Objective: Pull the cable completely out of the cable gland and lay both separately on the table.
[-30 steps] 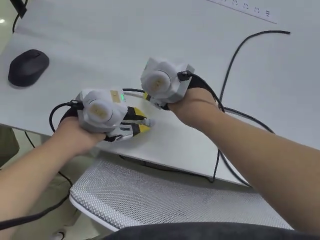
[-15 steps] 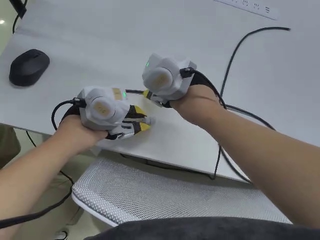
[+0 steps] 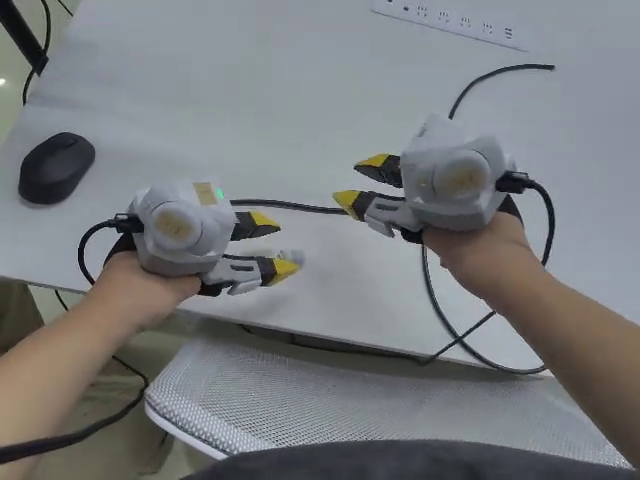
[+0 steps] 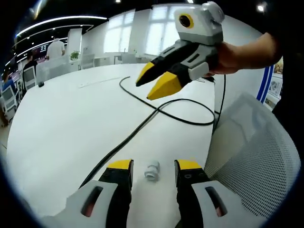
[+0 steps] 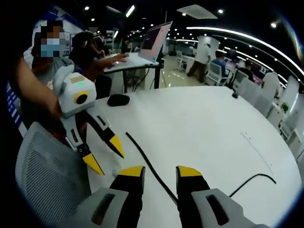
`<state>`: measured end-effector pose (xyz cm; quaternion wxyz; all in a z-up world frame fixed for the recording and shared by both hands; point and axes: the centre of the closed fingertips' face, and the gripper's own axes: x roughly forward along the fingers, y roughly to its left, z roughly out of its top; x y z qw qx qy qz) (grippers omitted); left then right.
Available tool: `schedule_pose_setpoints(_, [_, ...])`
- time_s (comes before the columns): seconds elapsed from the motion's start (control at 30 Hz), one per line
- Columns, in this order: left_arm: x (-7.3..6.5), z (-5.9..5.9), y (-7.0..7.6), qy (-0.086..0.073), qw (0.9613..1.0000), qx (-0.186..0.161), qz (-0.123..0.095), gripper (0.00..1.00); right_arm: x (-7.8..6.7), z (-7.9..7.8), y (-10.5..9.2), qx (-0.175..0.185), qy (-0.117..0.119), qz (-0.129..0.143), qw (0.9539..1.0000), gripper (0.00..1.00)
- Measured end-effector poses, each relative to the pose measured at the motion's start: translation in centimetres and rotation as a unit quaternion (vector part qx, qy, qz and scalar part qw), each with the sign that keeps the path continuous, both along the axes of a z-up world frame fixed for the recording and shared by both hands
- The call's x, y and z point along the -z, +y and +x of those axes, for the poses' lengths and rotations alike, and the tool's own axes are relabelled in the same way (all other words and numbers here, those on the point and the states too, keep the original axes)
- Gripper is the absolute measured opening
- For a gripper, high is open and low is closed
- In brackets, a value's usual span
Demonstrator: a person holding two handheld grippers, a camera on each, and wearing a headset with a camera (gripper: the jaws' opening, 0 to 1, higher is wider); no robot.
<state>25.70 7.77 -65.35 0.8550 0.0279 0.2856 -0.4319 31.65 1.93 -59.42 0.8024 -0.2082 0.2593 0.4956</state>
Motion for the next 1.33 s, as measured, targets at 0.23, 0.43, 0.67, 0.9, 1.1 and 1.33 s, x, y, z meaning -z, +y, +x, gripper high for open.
schedule_pose_setpoints(0.23, [-2.3, -0.7, 1.0, 0.005, 0.9995, -0.028, -0.014, 0.47, -1.4, -2.9, -5.5, 0.07, 0.032, 0.061, 0.9952, 0.34])
schedule_pose_setpoints(0.43, [-3.5, -1.2, 1.2, 0.003, 0.9993, -0.037, -0.007, 0.55, -0.6, -5.1, -8.9, 0.104, 0.049, 0.074, 0.9906, 0.41])
schedule_pose_setpoints(0.67, [-4.9, -1.7, 1.2, -0.001, 0.9985, -0.054, -0.008, 0.65, -0.6, -6.5, -11.3, 0.13, 0.052, 0.082, 0.9867, 0.49])
schedule_pose_setpoints(0.9, [-6.4, -2.2, 1.6, -0.005, 0.9976, -0.068, -0.009, 0.71, -0.7, -8.0, -12.4, 0.138, 0.057, 0.08, 0.9855, 0.55])
schedule_pose_setpoints(1.1, [-6.6, -2.5, 2.3, 0.005, 0.9964, -0.085, -0.008, 0.76, -0.7, -9.0, -12.9, 0.151, 0.08, 0.086, 0.9815, 0.61])
schedule_pose_setpoints(1.33, [-6.2, -3.0, 2.5, 0.009, 0.996, -0.088, -0.002, 0.79, -0.1, -9.5, -12.6, 0.152, 0.087, 0.073, 0.9818, 0.65])
